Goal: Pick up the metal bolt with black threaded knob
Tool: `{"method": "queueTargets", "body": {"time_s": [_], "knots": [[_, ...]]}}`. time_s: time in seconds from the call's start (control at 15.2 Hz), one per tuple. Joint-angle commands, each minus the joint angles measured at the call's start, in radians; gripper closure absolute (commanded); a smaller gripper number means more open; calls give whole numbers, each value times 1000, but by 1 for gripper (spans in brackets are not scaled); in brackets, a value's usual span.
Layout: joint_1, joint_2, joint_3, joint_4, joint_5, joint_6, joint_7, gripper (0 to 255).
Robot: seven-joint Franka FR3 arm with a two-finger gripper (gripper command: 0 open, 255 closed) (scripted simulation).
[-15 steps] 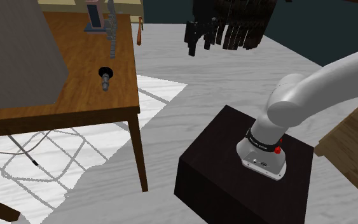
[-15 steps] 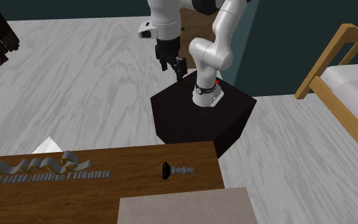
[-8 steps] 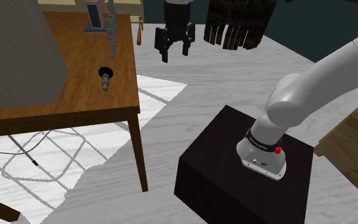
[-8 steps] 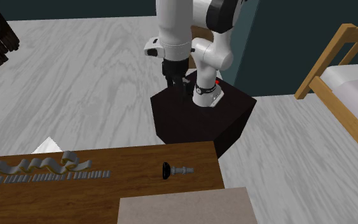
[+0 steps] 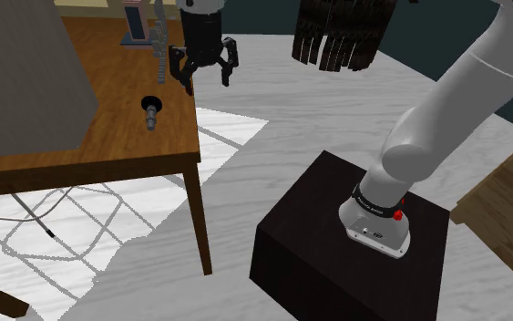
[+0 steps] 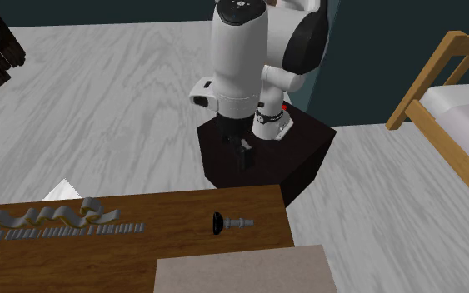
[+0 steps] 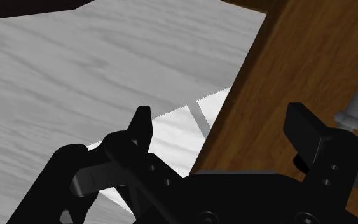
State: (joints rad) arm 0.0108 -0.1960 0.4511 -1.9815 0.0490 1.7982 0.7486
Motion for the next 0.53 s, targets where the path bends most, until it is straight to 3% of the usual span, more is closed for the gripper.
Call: {"method": "queueTargets", "body": {"time_s": [0.0,0.26,0.46], "knots": [[4,80,38,62,-42,15,92,0],[30,260,85,228,-156,6,258,0],[78,404,96,378,-250,-26,371,0]]}}
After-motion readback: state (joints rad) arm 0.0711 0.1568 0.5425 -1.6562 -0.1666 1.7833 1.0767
